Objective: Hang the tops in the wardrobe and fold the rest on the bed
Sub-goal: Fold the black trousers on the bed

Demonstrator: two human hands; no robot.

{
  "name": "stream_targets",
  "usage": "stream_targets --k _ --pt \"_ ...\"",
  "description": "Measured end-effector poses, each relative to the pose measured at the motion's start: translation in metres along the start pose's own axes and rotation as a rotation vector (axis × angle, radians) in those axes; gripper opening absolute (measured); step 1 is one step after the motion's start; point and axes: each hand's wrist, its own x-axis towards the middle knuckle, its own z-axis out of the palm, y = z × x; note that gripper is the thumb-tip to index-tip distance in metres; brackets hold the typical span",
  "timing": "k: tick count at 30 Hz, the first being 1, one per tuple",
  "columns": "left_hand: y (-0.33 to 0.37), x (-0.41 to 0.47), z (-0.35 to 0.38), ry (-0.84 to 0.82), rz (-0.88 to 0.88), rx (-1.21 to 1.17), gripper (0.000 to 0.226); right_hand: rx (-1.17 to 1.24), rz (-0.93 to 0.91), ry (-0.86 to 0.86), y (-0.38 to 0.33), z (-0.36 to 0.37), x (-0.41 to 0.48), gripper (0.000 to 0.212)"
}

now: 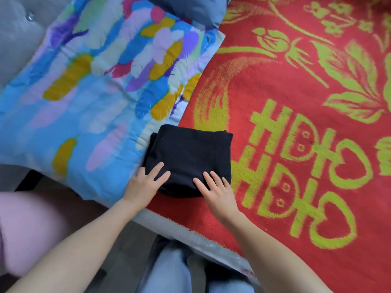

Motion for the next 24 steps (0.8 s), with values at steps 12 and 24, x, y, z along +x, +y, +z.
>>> stream_targets --k 12,24 --pt "0.124 -0.121 -0.110 -0.061 -0.360 -0.107 0.104 -0.050 -0.366 0.013 -0.008 -0.110 -0.085 0.094" --pt "0.218 -0.340 -0.187 -0.034 -0.941 -0.122 0.104 -0.146 -0.962 -0.056 -0.156 -0.158 -0.156 0.092"
